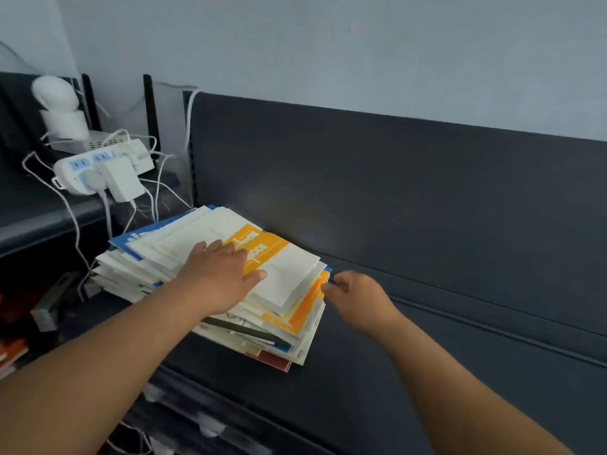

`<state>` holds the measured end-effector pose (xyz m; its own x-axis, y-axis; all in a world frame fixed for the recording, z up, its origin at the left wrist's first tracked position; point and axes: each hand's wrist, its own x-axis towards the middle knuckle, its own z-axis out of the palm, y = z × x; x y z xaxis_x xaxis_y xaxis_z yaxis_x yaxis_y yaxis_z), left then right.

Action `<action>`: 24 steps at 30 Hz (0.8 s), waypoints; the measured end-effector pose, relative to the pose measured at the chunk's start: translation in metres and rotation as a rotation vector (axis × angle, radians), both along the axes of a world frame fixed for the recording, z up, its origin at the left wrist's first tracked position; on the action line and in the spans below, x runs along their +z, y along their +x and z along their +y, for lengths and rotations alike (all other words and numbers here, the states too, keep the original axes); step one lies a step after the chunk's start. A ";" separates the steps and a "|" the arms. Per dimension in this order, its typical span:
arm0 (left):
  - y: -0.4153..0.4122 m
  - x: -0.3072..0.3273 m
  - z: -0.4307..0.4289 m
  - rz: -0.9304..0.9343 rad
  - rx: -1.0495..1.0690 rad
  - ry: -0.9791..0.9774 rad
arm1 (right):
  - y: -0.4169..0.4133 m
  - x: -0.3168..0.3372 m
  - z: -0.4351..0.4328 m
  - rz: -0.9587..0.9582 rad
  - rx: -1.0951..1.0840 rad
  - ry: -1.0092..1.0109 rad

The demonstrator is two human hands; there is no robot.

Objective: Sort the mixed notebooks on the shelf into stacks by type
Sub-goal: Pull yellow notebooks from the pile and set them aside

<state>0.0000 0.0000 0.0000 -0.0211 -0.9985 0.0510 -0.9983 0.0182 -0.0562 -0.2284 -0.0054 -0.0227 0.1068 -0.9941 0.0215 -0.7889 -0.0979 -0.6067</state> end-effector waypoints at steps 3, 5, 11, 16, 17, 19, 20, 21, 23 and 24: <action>0.007 -0.010 -0.009 -0.045 -0.051 0.098 | 0.014 -0.008 -0.005 -0.078 -0.081 0.087; 0.008 -0.016 -0.011 -0.056 -0.086 0.125 | 0.021 -0.013 -0.008 -0.097 -0.116 0.146; -0.007 -0.021 0.000 0.013 -0.205 0.147 | 0.028 -0.018 -0.013 -0.333 -0.238 0.343; -0.020 -0.012 0.008 0.143 -0.295 0.157 | 0.022 -0.024 -0.016 -0.693 -0.339 0.452; -0.021 -0.010 0.008 0.172 -0.294 0.131 | 0.019 -0.025 -0.016 -0.739 -0.352 0.458; -0.021 -0.009 0.006 0.197 -0.248 0.075 | 0.010 -0.028 -0.015 -0.794 -0.371 0.455; -0.021 -0.010 0.004 0.172 -0.207 0.054 | 0.004 -0.030 -0.015 -0.820 -0.375 0.448; -0.020 -0.012 0.000 0.138 -0.161 0.040 | -0.003 -0.031 -0.014 -0.845 -0.382 0.438; -0.017 -0.016 -0.007 0.086 -0.054 0.057 | -0.017 -0.033 -0.010 -0.854 -0.409 0.400; -0.016 -0.019 -0.010 0.074 -0.004 0.079 | -0.023 -0.034 -0.007 -0.841 -0.426 0.375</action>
<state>-0.0158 -0.0101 -0.0185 -0.0244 -0.9994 -0.0262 -0.9995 0.0239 0.0192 -0.2516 -0.0120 -0.0570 -0.1641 -0.9039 -0.3951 -0.0169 0.4031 -0.9150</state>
